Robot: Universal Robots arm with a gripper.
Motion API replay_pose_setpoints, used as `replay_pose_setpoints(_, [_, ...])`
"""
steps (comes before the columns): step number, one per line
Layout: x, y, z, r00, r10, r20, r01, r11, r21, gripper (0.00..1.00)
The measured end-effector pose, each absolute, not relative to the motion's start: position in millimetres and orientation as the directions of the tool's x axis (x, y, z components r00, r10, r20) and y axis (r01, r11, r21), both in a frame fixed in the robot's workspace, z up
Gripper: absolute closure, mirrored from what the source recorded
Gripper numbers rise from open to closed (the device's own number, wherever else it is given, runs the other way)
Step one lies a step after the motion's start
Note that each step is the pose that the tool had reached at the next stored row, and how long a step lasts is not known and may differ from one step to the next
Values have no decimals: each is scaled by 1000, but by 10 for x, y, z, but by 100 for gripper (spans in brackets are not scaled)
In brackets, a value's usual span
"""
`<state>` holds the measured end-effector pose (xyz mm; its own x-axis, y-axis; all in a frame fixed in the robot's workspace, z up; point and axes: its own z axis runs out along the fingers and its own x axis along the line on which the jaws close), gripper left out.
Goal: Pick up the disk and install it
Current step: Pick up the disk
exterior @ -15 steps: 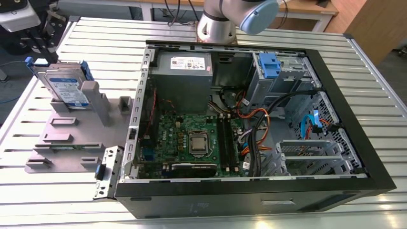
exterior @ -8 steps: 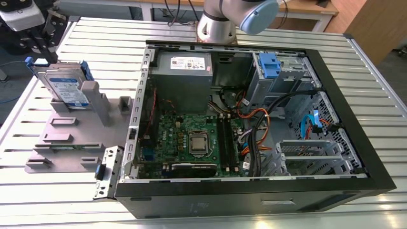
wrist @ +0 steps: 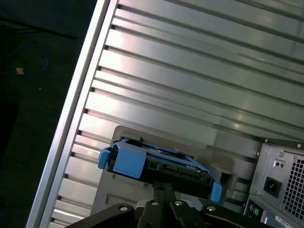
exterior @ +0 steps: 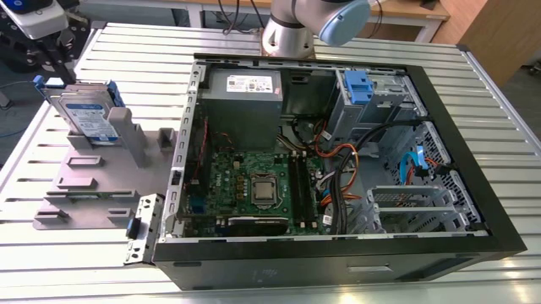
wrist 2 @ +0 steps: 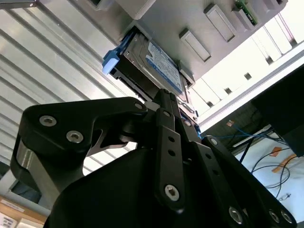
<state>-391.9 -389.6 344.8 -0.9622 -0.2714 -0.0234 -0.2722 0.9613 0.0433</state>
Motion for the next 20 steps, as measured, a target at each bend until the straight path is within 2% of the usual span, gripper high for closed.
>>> replay_pose_setpoints(20, [-3919, -3896, 3436, -839, -544, -23, -544, 838, 43, 89])
